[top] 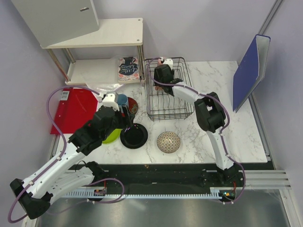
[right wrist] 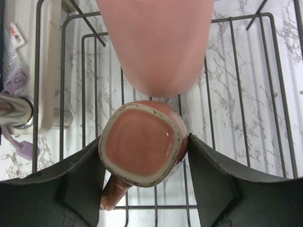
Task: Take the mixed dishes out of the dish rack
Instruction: Pick up the cup from the dish rack.
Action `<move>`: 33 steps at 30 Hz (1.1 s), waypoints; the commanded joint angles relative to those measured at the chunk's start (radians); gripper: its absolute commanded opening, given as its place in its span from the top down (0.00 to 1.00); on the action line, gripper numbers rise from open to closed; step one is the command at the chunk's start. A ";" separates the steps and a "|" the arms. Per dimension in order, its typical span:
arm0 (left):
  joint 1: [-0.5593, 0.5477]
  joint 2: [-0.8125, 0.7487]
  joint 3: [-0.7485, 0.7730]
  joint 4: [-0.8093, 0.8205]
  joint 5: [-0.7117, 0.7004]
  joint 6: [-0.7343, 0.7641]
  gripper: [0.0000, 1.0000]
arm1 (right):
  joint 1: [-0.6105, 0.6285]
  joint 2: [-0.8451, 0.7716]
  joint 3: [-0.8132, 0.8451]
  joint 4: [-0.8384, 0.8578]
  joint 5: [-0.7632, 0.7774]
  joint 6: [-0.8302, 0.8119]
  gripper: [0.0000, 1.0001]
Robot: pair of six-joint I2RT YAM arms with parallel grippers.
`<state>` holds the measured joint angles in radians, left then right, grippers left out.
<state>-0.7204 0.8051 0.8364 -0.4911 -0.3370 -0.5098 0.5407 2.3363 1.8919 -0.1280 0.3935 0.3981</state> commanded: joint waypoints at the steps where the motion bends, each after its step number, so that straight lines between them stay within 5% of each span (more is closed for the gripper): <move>1: -0.004 -0.004 -0.003 0.040 -0.011 -0.033 0.26 | -0.004 -0.101 -0.054 0.024 0.039 -0.022 0.72; 14: -0.005 -0.007 0.000 0.051 -0.051 -0.022 0.30 | -0.002 -0.409 -0.203 0.091 -0.030 -0.028 1.00; 23: -0.004 -0.006 0.004 0.132 -0.014 -0.033 0.31 | -0.015 -0.747 -0.471 0.181 -0.189 0.114 1.00; 28: -0.002 -0.033 -0.032 0.294 0.176 -0.045 0.29 | -0.142 -0.923 -0.845 0.538 -0.523 0.503 1.00; 32: -0.001 -0.063 -0.118 0.567 0.343 -0.104 0.01 | -0.194 -0.962 -1.082 1.074 -0.796 0.787 1.00; 33: 0.001 -0.064 -0.132 0.603 0.407 -0.114 0.01 | -0.194 -0.965 -1.112 1.143 -0.815 0.821 1.00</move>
<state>-0.7204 0.7650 0.7586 -0.1802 -0.1455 -0.5453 0.3569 1.3907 0.9176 0.4786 -0.1345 0.8787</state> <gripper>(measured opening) 0.959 0.701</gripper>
